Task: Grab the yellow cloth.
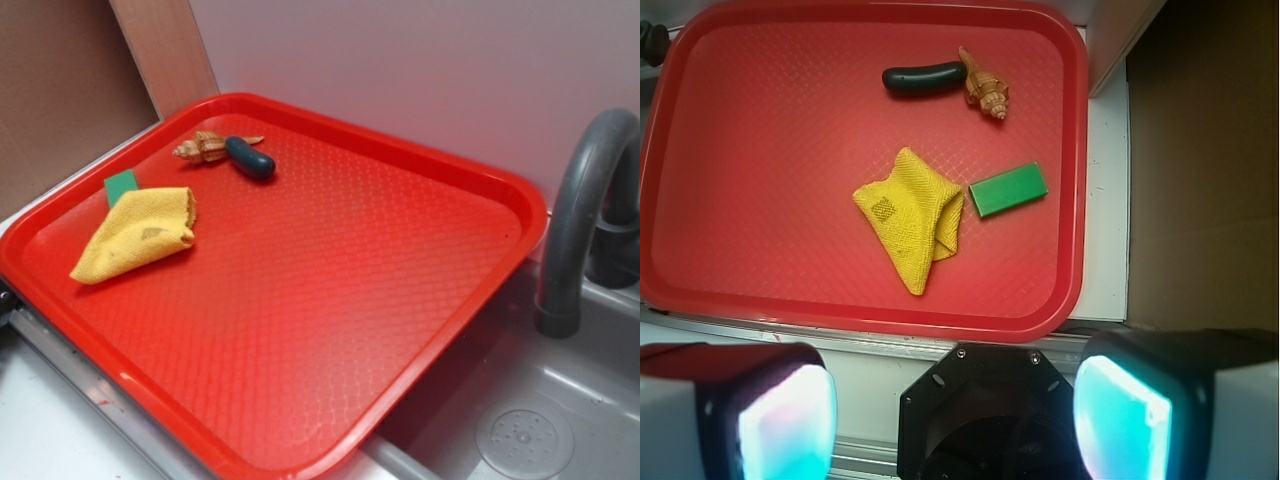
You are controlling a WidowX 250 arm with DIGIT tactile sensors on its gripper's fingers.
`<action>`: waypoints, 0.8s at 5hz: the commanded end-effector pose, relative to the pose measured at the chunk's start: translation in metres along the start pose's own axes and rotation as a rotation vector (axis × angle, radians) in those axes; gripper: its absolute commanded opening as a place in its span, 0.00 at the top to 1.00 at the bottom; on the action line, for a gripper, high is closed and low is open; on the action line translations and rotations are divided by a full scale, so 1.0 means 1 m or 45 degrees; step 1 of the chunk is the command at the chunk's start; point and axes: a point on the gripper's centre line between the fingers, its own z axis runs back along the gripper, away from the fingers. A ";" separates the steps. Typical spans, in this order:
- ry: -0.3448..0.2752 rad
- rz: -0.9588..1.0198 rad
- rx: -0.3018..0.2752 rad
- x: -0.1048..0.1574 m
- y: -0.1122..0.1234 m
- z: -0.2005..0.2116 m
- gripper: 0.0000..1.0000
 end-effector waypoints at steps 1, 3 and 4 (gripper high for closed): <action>0.000 0.000 0.000 0.000 0.000 0.000 0.00; -0.193 -0.339 -0.013 0.055 -0.008 -0.028 0.00; -0.223 -0.558 -0.036 0.073 -0.025 -0.057 0.00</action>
